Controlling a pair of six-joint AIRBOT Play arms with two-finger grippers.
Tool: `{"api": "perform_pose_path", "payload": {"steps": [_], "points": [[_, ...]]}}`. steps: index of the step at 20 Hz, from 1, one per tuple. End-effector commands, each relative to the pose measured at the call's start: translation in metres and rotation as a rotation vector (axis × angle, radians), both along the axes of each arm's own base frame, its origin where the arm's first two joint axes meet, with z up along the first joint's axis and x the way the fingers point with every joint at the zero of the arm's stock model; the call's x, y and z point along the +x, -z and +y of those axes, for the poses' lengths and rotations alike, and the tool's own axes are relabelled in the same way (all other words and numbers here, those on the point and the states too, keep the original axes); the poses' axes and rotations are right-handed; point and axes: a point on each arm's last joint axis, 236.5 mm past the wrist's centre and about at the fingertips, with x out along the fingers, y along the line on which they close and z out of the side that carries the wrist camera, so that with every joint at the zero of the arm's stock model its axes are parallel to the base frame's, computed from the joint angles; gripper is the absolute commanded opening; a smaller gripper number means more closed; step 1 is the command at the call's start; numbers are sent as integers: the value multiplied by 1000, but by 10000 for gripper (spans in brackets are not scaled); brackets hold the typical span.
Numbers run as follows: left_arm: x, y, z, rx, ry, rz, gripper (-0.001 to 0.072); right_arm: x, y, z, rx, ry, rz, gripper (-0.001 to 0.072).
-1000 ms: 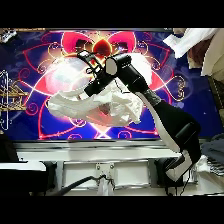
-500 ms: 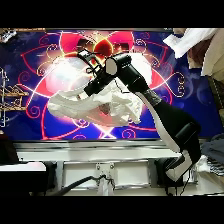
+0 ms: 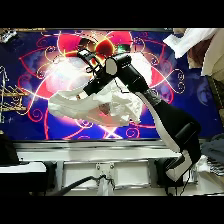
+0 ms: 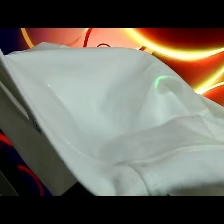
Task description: Fold the clothes and pants, and hang the long-sleeved shirts on hangers.
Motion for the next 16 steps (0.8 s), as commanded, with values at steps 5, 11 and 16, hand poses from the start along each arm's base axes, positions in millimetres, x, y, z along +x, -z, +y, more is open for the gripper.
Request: {"api": "perform_pose_path", "payload": {"steps": [5,11,16], "points": [[17,-88,-30,72,71,-189,10,3,-2,2,10,4,-12,19],[18,-197,-79,-22,77,-519,9,4,-2,3,14,7,-17,20],[-2,-300,-170,-97,221,-781,9,13,-6,4,35,25,-44,20]]}}
